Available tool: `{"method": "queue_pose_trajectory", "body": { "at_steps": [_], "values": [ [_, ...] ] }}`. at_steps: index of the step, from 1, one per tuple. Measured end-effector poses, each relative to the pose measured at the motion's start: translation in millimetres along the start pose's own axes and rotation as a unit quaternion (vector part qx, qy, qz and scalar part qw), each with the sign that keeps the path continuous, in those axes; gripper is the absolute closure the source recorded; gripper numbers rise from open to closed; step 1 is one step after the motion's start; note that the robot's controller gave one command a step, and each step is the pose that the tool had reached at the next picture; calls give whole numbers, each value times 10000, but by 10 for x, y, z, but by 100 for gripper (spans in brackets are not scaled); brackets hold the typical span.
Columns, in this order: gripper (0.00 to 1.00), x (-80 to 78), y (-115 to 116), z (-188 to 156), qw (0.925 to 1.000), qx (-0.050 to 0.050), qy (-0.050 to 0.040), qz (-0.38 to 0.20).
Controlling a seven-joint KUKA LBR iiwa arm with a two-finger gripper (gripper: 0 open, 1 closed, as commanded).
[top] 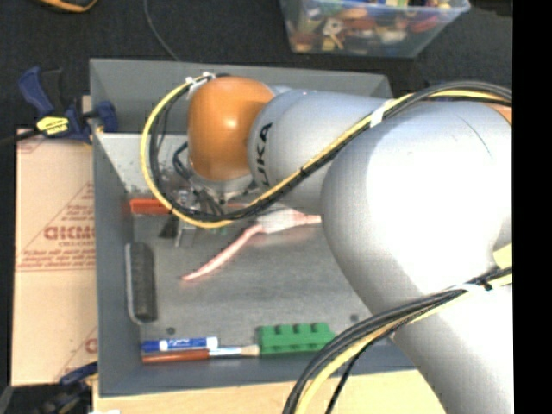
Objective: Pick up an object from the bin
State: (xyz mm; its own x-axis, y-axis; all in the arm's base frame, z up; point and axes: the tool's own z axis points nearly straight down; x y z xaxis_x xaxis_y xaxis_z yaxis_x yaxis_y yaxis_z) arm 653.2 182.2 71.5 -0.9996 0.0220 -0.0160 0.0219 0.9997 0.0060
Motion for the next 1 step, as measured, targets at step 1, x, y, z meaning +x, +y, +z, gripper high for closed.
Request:
{"method": "queue_pose_trajectory", "body": {
  "at_steps": [1],
  "values": [
    [100, -8, -1, -35, 10000, -7, -14, 0]
  ]
}}
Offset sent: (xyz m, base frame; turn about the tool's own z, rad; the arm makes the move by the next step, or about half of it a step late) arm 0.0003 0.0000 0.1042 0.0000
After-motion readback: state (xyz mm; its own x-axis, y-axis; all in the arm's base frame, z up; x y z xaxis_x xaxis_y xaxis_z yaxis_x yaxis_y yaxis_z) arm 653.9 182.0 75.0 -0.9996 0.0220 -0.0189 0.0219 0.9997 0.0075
